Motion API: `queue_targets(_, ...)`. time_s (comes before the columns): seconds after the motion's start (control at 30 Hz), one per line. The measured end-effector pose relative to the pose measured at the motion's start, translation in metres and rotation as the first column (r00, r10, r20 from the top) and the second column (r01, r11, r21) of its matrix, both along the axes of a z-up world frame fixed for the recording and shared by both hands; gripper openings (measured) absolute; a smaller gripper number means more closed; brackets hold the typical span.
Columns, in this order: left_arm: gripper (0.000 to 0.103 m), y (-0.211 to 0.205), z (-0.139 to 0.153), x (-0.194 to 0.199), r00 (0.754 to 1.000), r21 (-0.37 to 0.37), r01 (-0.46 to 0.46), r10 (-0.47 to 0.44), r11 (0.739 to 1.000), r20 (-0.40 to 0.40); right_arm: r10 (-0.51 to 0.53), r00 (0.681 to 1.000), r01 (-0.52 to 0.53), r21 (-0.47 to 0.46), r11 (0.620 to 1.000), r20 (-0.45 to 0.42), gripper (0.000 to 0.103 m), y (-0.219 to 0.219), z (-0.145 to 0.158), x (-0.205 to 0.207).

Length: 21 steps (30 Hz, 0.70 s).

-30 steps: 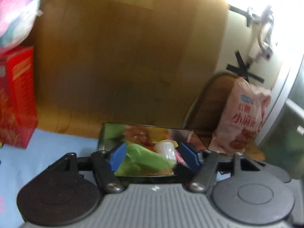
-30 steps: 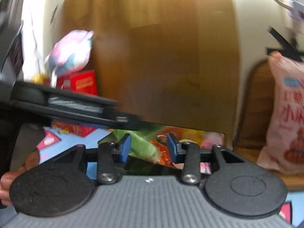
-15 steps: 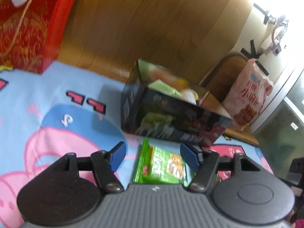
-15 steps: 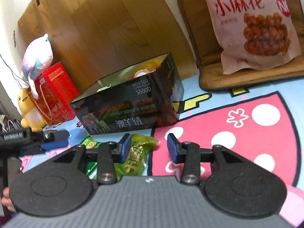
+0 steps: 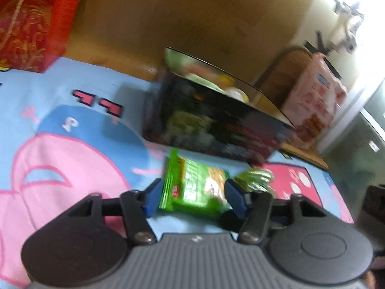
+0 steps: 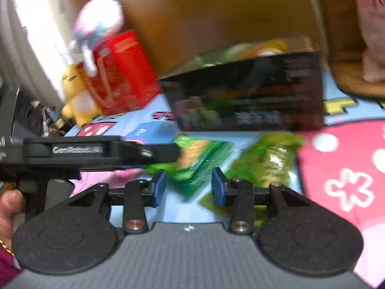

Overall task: Organize snacks
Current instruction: 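Grasp the bright green biscuit packet with the left tool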

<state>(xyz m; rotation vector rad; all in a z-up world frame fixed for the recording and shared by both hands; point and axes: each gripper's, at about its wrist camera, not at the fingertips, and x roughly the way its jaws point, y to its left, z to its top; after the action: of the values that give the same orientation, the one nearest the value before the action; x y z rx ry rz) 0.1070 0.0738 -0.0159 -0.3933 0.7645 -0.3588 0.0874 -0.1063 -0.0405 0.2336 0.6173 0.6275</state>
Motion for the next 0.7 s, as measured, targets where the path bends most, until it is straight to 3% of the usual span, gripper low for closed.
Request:
queue_targets(0.03, 0.050, -0.006, 0.001, -0.006, 1.000, 0.012, 0.009, -0.009, 1.000, 0.002, -0.006, 1.000, 0.007, -0.040, 0.999, 0.023, 0.036, 0.006, 0.003, -0.005)
queue_targets(0.1, 0.050, -0.014, 0.003, -0.015, 1.000, 0.044, 0.007, -0.008, 0.999, 0.012, -0.013, 0.999, 0.017, -0.085, 0.996, 0.048, 0.035, 0.008, 0.006, -0.015)
queue_targets(0.23, 0.050, -0.013, 0.015, -0.025, 0.999, -0.043, 0.029, -0.028, 0.999, 0.027, -0.050, 0.993, 0.056, -0.049, 0.997, 0.103, 0.034, -0.010, 0.016, -0.033)
queue_targets(0.4, 0.050, -0.026, 0.039, -0.041, 0.993, -0.049, 0.069, -0.064, 0.996, 0.096, -0.089, 0.979, 0.096, -0.029, 0.995, 0.186, 0.034, -0.027, 0.029, -0.049)
queue_targets(0.7, 0.050, -0.050, 0.024, -0.078, 0.988, -0.006, 0.147, -0.146, 0.989, 0.045, -0.124, 0.978, 0.137, -0.065, 0.988, 0.169, 0.034, -0.038, 0.007, -0.098)
